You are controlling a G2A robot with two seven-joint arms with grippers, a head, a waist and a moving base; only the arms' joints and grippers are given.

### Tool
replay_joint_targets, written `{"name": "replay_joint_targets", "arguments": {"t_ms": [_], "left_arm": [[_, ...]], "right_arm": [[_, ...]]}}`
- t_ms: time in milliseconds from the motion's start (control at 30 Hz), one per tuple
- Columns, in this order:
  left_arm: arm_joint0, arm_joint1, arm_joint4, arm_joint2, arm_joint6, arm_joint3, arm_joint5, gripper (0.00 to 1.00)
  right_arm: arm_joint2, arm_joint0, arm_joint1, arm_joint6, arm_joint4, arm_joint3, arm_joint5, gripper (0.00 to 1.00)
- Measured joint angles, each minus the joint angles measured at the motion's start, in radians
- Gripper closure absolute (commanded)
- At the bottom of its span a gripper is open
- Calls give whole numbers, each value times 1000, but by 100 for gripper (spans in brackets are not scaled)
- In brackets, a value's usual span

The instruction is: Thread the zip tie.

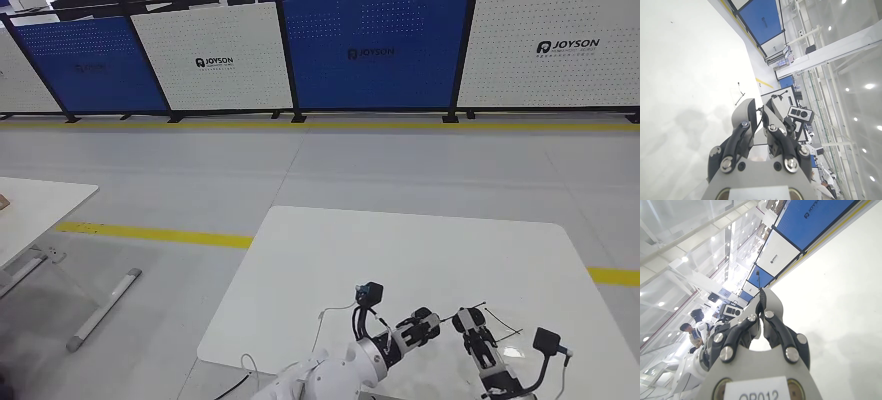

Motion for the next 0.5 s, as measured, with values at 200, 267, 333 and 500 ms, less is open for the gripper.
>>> {"name": "replay_joint_targets", "arguments": {"t_ms": [200, 267, 333, 500], "left_arm": [[2, 0, 0, 1, -12, 1, -1, 100], [0, 0, 0, 3, -18, 2, -1, 100], [-2, -1, 1, 5, -23, 3, 0, 100], [-7, -3, 3, 9, -21, 5, -3, 100]], "right_arm": [[-3, 2, 0, 2, 1, 2, -4, 100], [-4, 2, 0, 2, 1, 2, -5, 100], [-4, 2, 0, 1, 0, 2, -6, 100], [-5, 2, 0, 0, -2, 2, -8, 100]]}}
